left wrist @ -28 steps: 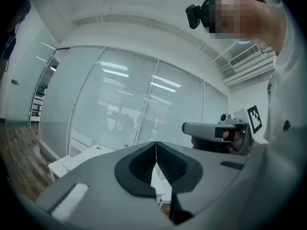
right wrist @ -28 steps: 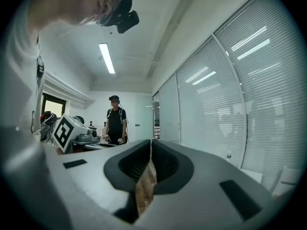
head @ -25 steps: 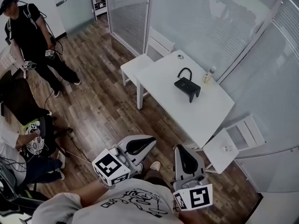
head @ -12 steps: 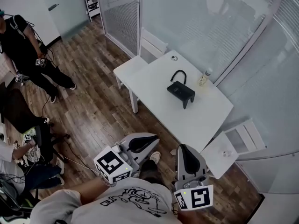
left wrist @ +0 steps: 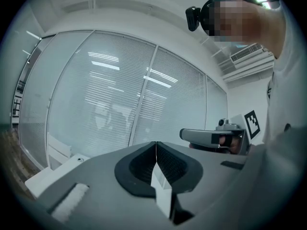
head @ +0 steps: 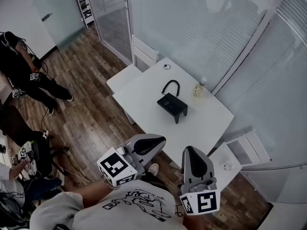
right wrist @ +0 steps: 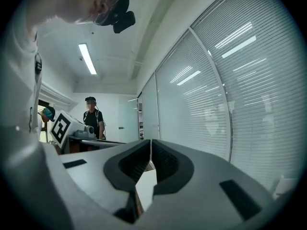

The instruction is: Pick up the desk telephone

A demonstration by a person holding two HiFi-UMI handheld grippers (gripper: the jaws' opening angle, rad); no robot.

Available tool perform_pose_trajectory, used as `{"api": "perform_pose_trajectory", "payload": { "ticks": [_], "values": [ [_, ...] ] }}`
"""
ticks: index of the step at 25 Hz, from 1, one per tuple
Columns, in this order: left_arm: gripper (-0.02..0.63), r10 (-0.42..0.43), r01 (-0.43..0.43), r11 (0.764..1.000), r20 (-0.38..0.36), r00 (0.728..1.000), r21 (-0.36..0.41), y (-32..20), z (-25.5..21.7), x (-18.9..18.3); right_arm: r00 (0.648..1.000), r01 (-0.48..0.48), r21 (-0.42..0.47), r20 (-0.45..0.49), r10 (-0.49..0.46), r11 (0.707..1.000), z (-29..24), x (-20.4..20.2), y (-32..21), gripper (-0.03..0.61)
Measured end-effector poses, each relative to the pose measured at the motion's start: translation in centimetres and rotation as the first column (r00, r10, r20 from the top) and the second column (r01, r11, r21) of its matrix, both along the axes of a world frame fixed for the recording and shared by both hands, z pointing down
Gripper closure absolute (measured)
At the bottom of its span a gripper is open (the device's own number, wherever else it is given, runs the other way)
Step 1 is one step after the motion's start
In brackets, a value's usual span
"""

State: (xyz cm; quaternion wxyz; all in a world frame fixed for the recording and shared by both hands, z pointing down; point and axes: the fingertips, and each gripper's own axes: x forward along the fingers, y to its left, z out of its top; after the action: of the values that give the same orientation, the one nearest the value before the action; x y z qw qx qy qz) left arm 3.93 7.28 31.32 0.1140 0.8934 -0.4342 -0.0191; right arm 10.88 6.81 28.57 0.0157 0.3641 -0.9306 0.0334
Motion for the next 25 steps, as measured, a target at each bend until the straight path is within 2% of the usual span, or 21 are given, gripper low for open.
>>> {"api": "perform_pose_trajectory", "payload": {
  "ticks": [8, 15, 21, 25],
  "values": [
    [0.611, -0.009, 0.009, 1.000, -0.010, 1.000, -0.015, -4.6, 0.5, 0.2, 1.000, 0.022, -0.017, -0.011, -0.022, 1.000, 0.2, 0.1, -4.1, 0.568],
    [0.610, 0.044, -0.044, 0.999, -0.019, 0.999, -0.024, -9.2, 1.1, -0.5, 0.999, -0.021, -0.034, -0.025, 0.021, 0.999, 1.0, -0.9, -8.1, 0.568],
    [0.609, 0.109, -0.110, 0.994, -0.034, 0.993, -0.024, -14.7, 1.5, -3.5, 0.996, -0.084, -0.030, -0.040, 0.082, 0.996, 1.4, -4.2, -13.1, 0.568],
    [0.611, 0.183, -0.183, 0.983, -0.026, 0.983, -0.016, -18.5, 1.1, -6.4, 0.991, -0.129, -0.017, -0.049, 0.128, 0.992, 0.8, -7.9, -17.0, 0.568]
  ]
}}
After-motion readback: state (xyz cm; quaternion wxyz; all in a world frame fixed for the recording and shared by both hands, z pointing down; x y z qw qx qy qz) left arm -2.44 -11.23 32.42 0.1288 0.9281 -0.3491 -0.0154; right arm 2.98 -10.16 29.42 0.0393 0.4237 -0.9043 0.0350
